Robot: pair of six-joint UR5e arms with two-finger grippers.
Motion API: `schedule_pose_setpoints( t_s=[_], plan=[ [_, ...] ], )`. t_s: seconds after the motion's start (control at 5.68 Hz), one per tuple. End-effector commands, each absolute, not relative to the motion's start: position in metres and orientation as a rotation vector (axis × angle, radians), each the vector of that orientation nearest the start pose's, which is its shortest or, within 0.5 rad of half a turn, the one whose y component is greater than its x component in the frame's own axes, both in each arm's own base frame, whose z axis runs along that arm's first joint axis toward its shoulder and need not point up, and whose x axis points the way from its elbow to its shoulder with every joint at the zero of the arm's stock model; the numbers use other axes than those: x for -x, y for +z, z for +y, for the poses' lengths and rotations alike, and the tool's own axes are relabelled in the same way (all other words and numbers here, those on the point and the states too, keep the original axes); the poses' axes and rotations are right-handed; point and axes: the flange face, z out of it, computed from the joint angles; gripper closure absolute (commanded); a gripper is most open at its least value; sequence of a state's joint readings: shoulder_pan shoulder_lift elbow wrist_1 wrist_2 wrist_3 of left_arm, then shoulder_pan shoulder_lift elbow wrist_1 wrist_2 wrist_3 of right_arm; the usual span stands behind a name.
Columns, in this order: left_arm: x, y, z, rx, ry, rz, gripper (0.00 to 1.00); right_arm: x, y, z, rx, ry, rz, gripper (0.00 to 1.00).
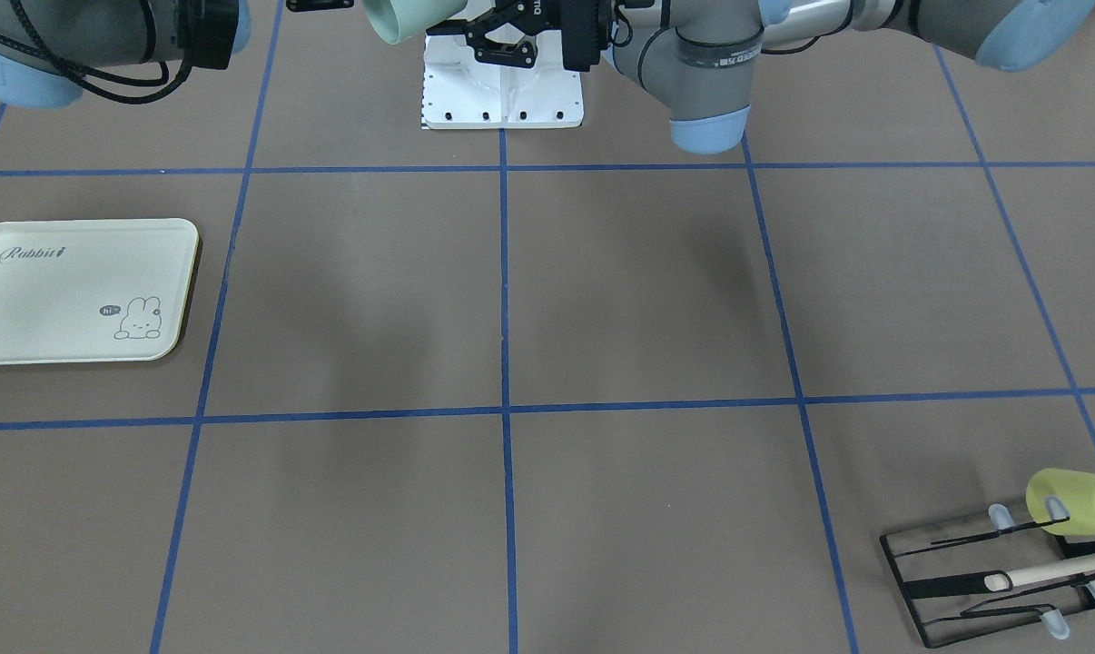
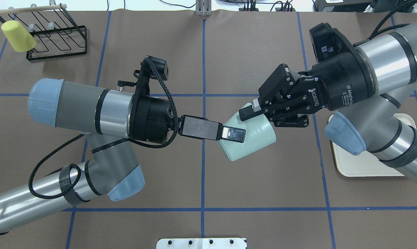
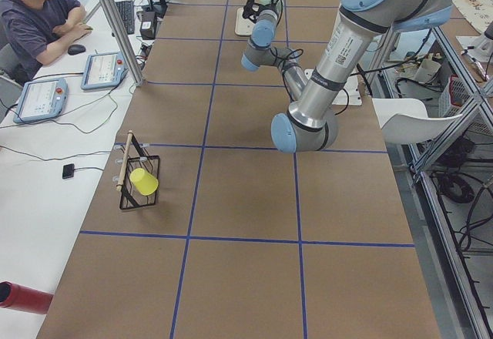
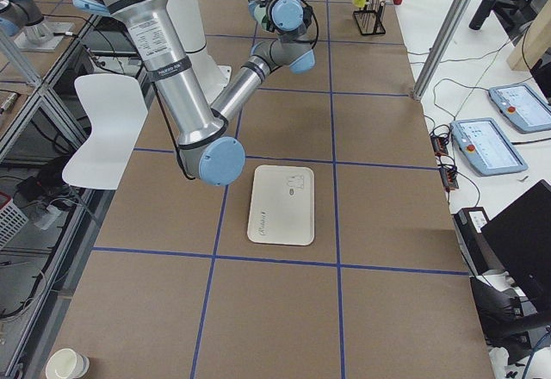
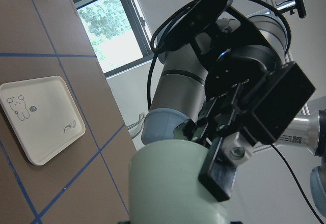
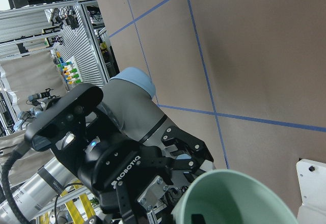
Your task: Left arm grabs green cup and hands to right arm on tray
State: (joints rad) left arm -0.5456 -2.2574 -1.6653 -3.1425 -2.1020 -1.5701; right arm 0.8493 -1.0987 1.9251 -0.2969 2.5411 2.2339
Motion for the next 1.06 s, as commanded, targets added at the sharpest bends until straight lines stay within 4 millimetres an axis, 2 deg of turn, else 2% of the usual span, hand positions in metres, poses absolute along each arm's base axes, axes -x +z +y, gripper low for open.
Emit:
schedule_pose_setpoints(
  t_s=[0.0, 0.35, 0.53, 0.7, 0.88],
  plan=[
    [-0.417, 0.073, -0.35, -0.3, 0.312, 2.236, 0.0, 0.254, 0.142, -0.382, 0.363, 0.02, -1.811, 1.0],
    [-0.417, 0.074, -0.351, -0.299, 0.31, 2.235, 0.0, 0.242, 0.146, -0.389, 0.353, 0.024, -1.794, 1.0],
    [-0.417, 0.074, -0.352, -0.301, 0.307, 2.232, 0.0, 0.218, 0.154, -0.404, 0.35, 0.042, -1.749, 1.0],
    [-0.417, 0.076, -0.356, -0.301, 0.292, 2.209, 0.0, 0.199, 0.156, -0.422, 0.34, 0.128, -1.721, 1.0],
    [-0.418, 0.078, -0.365, -0.297, 0.261, 2.168, 0.0, 0.171, 0.16, -0.447, 0.316, 0.251, -1.694, 1.0]
  ],
)
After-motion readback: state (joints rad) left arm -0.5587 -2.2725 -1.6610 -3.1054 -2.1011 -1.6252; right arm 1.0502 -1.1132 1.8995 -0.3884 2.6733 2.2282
